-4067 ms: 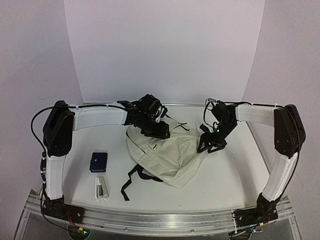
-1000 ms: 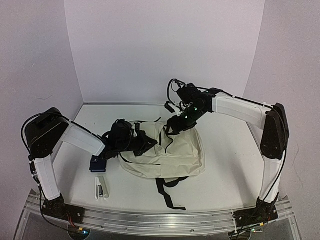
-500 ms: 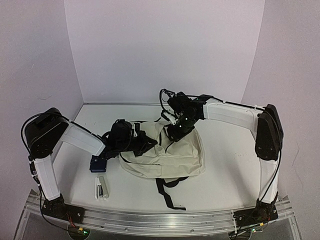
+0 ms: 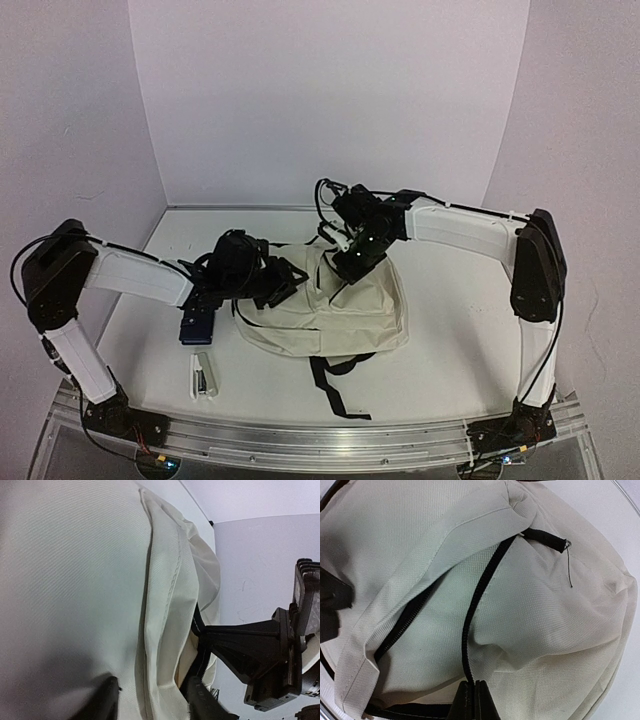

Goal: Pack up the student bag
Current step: Pick up the stationery from the center of the board.

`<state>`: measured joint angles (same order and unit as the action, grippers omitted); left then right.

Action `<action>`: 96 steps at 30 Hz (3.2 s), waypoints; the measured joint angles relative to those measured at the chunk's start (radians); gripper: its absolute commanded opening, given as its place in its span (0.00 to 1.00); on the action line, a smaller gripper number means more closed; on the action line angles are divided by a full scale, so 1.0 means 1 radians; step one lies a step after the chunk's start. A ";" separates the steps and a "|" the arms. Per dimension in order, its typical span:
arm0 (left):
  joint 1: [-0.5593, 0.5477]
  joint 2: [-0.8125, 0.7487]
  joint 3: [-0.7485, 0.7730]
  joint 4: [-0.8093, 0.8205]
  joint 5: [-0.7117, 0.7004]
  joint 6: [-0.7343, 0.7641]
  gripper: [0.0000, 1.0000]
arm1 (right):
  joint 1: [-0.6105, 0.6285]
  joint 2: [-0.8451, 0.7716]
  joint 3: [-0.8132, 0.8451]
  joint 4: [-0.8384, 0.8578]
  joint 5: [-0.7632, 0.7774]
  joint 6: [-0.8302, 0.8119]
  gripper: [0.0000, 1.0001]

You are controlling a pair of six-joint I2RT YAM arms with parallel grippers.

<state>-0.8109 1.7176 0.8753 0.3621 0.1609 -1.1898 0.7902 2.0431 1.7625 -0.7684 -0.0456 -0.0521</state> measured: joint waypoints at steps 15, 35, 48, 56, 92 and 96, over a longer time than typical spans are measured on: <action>-0.351 -0.365 -0.139 -0.976 -0.374 -0.404 0.75 | -0.012 -0.001 0.013 -0.004 -0.044 0.000 0.00; -0.499 -0.512 -0.167 -1.521 -0.516 -0.784 0.68 | -0.016 -0.001 0.019 -0.004 -0.066 0.000 0.00; -0.463 -0.568 -0.294 -1.287 -0.572 -0.744 0.77 | -0.016 -0.001 0.022 -0.004 -0.078 0.002 0.00; -0.360 -0.562 -0.381 -1.047 -0.560 -0.606 0.71 | -0.016 -0.001 0.025 -0.007 -0.079 0.004 0.00; -0.239 -0.312 0.207 -0.879 -0.597 0.097 0.28 | -0.078 -0.001 0.072 -0.023 -0.254 0.103 0.00; -0.183 -0.236 0.265 -0.741 -0.578 0.216 0.28 | -0.102 -0.001 0.085 -0.027 -0.303 0.129 0.00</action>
<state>-0.9942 1.4817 1.1403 -0.3789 -0.4169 -0.9737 0.6886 2.0422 1.8475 -0.7955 -0.3490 0.0773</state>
